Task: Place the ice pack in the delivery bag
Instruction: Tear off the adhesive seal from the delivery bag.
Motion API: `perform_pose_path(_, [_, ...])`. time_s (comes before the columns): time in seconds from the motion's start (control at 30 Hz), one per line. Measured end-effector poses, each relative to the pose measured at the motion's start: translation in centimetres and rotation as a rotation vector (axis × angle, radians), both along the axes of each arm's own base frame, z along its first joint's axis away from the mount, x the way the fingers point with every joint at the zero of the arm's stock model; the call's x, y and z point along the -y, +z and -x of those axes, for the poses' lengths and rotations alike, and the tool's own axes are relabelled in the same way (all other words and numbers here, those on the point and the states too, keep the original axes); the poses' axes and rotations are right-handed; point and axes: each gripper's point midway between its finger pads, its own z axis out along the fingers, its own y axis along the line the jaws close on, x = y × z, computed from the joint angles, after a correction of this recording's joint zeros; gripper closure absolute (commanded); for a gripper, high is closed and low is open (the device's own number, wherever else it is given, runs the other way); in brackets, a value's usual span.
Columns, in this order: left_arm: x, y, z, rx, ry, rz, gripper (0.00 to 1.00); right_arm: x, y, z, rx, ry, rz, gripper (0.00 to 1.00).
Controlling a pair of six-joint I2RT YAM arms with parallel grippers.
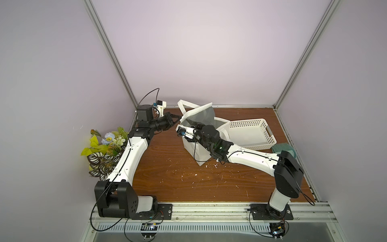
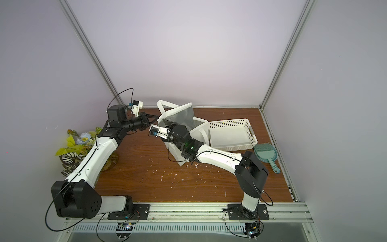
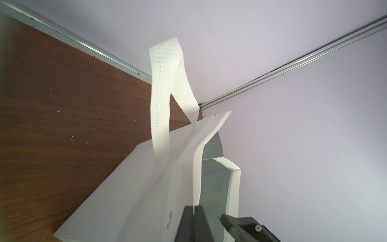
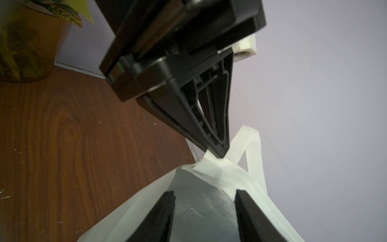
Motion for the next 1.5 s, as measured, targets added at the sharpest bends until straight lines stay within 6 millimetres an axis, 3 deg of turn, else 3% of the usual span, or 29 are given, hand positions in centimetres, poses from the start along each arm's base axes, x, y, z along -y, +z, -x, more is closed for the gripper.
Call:
perform_pose_path(0.37, [0.0,0.2,-0.1,-0.004,0.006,0.011,1.0,-0.7,-0.5,-1.1,0.036,-0.03,-0.006,0.56])
perform_pose_path(0.93, [-0.7,-0.2,0.0,-0.045,0.064,0.037,1.0,-1.1,0.2,-1.1,0.077,-0.047,-0.041,0.52])
perform_pose_path(1.17, [-0.8,-0.5,0.1,-0.059,0.07,0.043,1.0,-1.4,-0.7,-1.3,0.076,-0.049,-0.025,0.52])
perform_pose_path(1.5, [-0.8,-0.5,0.2,-0.059,0.071,0.045,1.0,-1.4,-0.3,-1.7,0.092,-0.069,-0.039,0.54])
